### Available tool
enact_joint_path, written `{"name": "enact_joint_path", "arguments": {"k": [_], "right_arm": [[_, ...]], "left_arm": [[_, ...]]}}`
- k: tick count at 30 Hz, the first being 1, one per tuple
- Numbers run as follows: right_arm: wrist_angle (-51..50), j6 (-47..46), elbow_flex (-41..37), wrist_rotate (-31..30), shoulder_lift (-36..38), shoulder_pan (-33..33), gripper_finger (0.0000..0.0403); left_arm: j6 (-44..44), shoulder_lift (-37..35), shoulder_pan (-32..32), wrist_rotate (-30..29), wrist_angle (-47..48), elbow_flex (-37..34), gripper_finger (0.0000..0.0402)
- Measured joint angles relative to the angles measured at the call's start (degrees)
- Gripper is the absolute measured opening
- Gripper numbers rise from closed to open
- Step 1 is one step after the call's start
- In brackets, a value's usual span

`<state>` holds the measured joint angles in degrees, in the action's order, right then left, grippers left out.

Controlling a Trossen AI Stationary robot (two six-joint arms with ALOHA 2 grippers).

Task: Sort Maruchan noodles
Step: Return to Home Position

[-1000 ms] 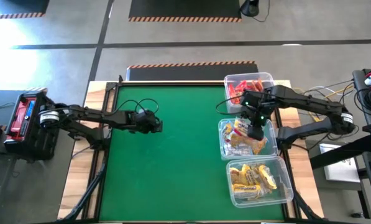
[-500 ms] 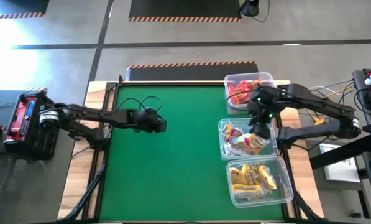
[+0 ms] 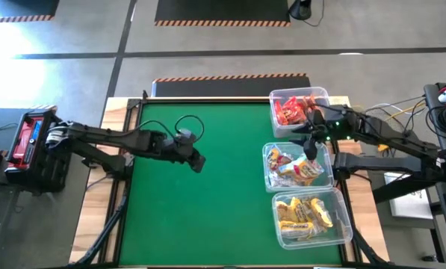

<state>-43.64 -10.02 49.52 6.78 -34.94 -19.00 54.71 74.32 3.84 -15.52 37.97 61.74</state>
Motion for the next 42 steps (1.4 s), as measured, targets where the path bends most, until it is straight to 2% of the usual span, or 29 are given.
{"name": "enact_joint_path", "arguments": {"k": [3,7,12,15,21,29,36,42], "right_arm": [[6.33,-3.34,-5.61,-0.81,3.07,0.00,0.0187],[11.65,-6.44,-11.63,-0.82,6.00,0.00,0.0187],[12.62,-8.81,-16.19,-0.84,8.30,0.00,0.0187],[12.67,-9.50,-17.49,-0.99,9.27,0.00,0.0187],[13.71,-7.37,-18.36,-8.78,11.94,-0.02,0.0187],[31.18,-3.63,-23.81,-9.01,18.71,-0.02,0.0187],[45.01,-9.05,-31.94,-8.42,22.14,0.00,0.0187],[59.51,-13.66,-40.02,-8.39,22.56,0.00,0.0187]], "left_arm": [[0.26,0.00,1.92,-4.22,9.33,5.38,0.0103],[1.95,-0.07,3.68,-6.47,20.91,10.74,0.0103],[6.18,-0.47,4.03,-6.67,33.99,14.41,0.0103],[8.32,-1.42,4.01,-7.65,37.39,14.56,0.0103],[13.35,-4.41,4.03,-9.49,37.51,11.44,0.0103],[17.91,-6.02,4.06,-10.52,34.33,5.67,0.0103],[18.35,-6.14,4.08,-10.00,27.45,1.64,0.0103],[18.35,-6.25,4.08,-9.97,25.89,1.03,0.0103]]}}
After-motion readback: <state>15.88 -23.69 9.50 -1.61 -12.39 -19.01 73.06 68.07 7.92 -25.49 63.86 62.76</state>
